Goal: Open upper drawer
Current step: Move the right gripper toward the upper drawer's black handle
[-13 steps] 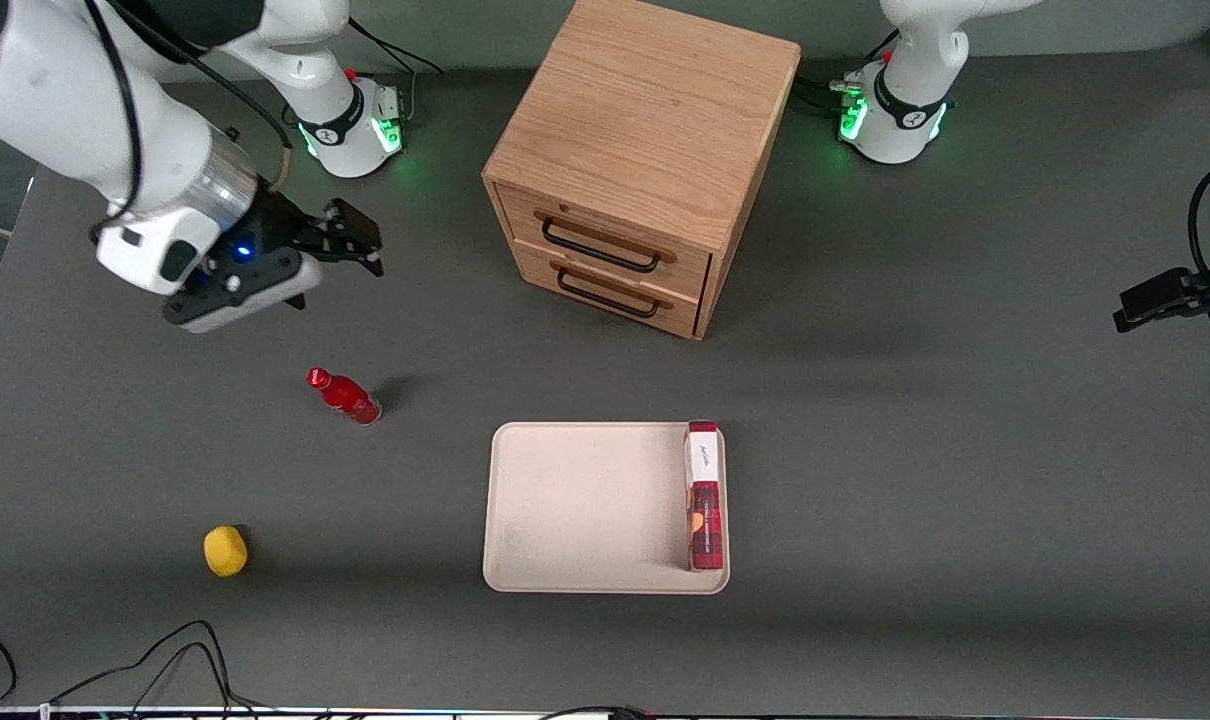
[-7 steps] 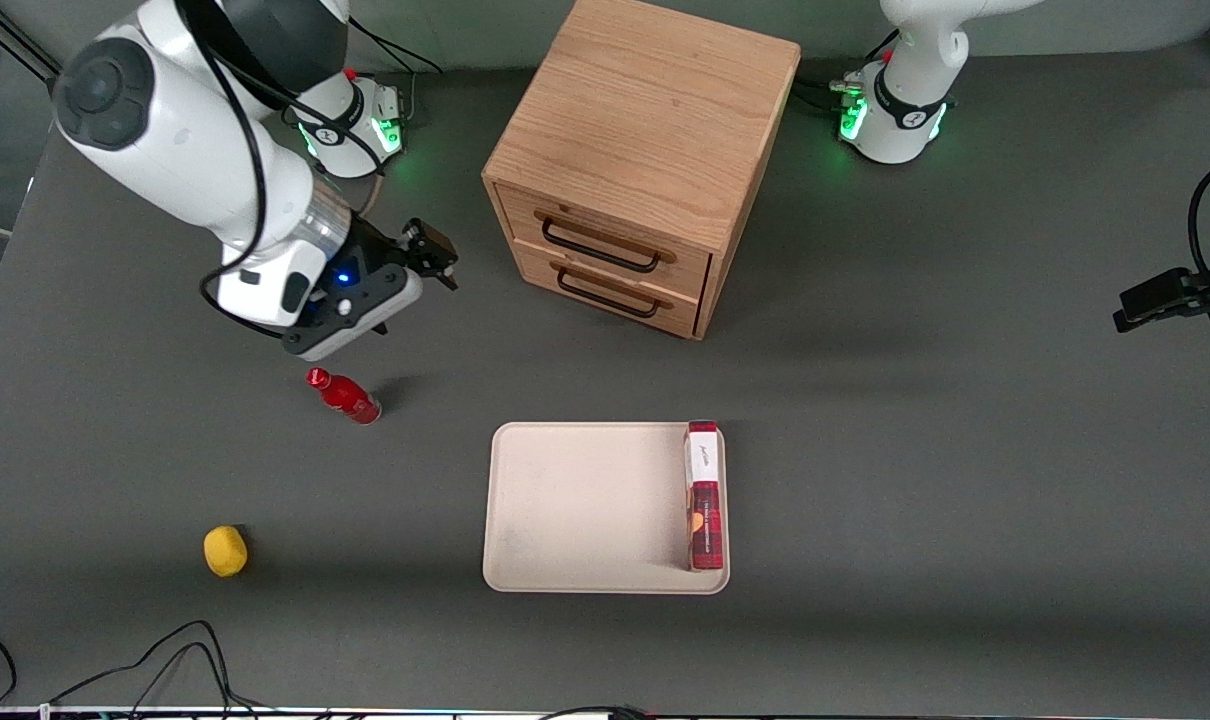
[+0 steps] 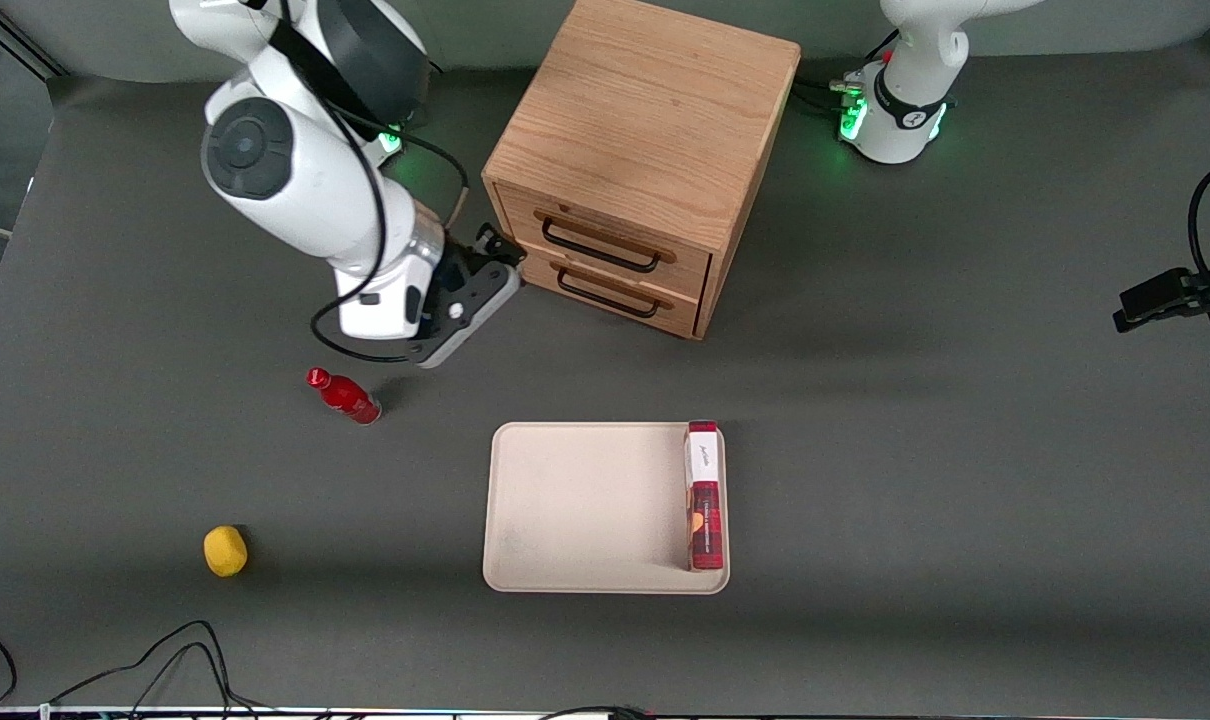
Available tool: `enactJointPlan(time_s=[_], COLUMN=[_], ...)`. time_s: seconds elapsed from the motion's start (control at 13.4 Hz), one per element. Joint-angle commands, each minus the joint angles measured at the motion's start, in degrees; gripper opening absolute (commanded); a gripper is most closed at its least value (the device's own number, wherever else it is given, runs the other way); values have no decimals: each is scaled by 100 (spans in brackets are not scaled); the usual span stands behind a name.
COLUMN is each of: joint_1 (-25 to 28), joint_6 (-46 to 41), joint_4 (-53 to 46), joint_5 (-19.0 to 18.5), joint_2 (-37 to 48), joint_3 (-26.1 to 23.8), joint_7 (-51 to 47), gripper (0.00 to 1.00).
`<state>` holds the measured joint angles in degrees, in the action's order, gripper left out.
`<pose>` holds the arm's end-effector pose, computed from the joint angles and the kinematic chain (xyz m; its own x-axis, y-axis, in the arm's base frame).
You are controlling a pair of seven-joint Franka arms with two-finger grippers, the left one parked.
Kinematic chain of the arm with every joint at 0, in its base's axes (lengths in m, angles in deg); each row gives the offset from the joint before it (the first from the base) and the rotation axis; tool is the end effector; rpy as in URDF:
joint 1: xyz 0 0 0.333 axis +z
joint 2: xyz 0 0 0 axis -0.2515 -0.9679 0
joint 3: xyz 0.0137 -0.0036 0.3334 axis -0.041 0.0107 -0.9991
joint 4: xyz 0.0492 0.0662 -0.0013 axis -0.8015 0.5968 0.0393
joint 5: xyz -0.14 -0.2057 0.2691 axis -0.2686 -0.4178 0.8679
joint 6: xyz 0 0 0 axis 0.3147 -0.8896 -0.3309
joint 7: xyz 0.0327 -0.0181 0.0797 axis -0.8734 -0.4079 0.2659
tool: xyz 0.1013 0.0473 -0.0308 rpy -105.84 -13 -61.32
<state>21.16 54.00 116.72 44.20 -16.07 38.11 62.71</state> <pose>0.5276 0.3474 0.5226 0.7746 0.6294 0.0616 0.6203 -0.7371 -0.2684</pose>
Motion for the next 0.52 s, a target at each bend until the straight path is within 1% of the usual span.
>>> enactJointPlan(time_s=[0.0,0.15,0.45], joint_1=[9,61,421], joint_6=[-1,-10,-45], joint_4=[-165,-112,-7], joint_5=[148,183,96], joint_2=[-329,-408,-506], joint_3=[-262,-342,-351], joint_7=[302,714,866], gripper=[100,100,100])
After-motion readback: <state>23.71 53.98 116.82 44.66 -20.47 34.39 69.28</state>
